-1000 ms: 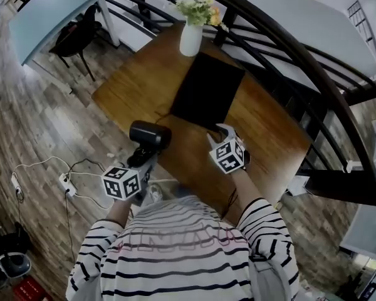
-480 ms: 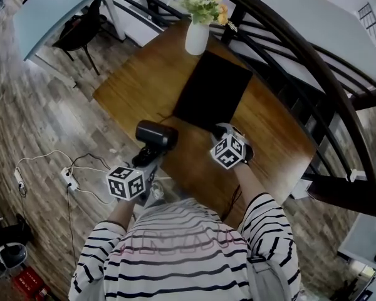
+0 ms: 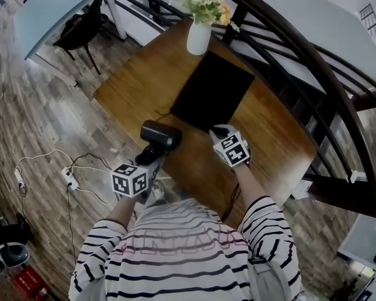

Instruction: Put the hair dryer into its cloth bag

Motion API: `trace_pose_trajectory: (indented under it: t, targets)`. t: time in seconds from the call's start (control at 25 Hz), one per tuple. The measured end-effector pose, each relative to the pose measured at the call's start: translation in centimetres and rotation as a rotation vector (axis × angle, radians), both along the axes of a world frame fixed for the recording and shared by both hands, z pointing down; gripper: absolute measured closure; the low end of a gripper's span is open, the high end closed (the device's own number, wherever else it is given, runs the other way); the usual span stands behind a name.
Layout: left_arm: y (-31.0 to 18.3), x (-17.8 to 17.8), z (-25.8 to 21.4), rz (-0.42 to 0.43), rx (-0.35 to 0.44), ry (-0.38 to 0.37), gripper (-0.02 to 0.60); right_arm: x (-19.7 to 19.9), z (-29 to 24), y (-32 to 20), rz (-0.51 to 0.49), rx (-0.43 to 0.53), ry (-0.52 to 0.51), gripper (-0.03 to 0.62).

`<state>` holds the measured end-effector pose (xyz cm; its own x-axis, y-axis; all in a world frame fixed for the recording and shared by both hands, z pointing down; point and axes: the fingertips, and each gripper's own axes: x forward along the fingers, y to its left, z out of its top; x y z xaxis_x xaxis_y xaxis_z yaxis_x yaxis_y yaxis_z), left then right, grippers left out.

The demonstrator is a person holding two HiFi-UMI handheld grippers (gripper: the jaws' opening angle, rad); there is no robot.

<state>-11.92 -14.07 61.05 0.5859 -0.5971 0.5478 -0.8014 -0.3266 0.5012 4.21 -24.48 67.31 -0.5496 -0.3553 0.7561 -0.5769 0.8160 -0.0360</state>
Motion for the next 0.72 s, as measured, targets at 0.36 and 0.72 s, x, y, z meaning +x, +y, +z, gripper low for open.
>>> trace_pose_trajectory:
  t: [0.36,0.72]
  targets:
    - [-0.6,0.9,1.8,0.073,-0.038,-0.023,0.413,-2.7,-4.4,0.9,0.162,-0.141,-0.345,0.58]
    - [-0.1,3.0,4.3,0.248,-0.111,-0.082,0.413,-4.0,-6.3,3.0,0.155,-0.159,-0.425,0.58]
